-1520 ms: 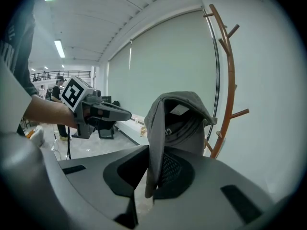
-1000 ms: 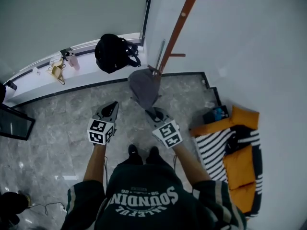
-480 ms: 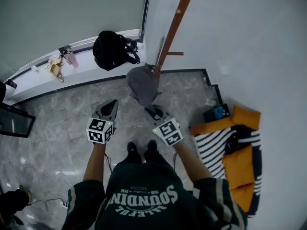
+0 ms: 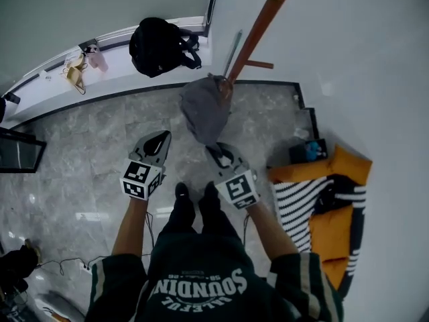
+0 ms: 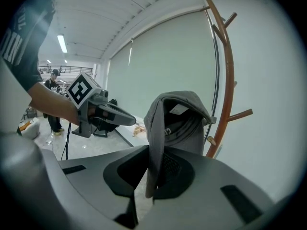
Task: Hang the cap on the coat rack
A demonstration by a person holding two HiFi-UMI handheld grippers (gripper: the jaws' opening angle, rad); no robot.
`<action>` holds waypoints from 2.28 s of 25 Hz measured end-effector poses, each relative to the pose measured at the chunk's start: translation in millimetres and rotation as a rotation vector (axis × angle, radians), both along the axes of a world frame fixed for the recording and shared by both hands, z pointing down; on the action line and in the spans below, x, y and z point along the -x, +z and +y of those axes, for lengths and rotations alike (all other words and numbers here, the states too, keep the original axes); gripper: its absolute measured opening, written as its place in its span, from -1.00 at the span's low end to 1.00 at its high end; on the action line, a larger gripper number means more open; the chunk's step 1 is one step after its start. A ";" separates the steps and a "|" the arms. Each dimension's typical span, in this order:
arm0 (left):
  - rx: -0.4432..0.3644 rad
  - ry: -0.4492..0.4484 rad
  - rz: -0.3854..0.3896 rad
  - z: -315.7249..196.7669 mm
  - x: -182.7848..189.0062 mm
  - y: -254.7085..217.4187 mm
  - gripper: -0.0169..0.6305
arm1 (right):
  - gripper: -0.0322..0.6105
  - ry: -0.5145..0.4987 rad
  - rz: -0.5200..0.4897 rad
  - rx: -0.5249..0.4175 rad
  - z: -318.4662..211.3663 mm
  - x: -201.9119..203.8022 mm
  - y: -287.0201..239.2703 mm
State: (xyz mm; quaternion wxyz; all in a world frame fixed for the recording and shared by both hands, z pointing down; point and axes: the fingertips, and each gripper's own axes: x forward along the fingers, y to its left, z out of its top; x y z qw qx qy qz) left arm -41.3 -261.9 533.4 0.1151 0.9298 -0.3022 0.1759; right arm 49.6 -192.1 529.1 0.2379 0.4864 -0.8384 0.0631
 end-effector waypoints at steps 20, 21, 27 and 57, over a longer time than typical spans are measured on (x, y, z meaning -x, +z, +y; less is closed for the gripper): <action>0.112 0.004 -0.043 5.2 -16.8 61.4 -0.95 | -0.84 0.009 0.036 0.045 -5.6 -29.0 60.1; 0.116 0.005 -0.042 5.8 -17.6 63.2 -0.95 | -0.84 0.012 0.028 0.048 -5.4 -30.2 63.4; 0.139 0.003 -0.049 12.7 -17.4 76.0 -0.95 | -0.84 0.046 -0.035 0.062 -4.3 -38.4 84.4; 0.205 -0.053 -0.071 26.8 4.5 102.8 -0.95 | -0.48 0.313 -0.094 0.450 -17.0 -114.8 221.9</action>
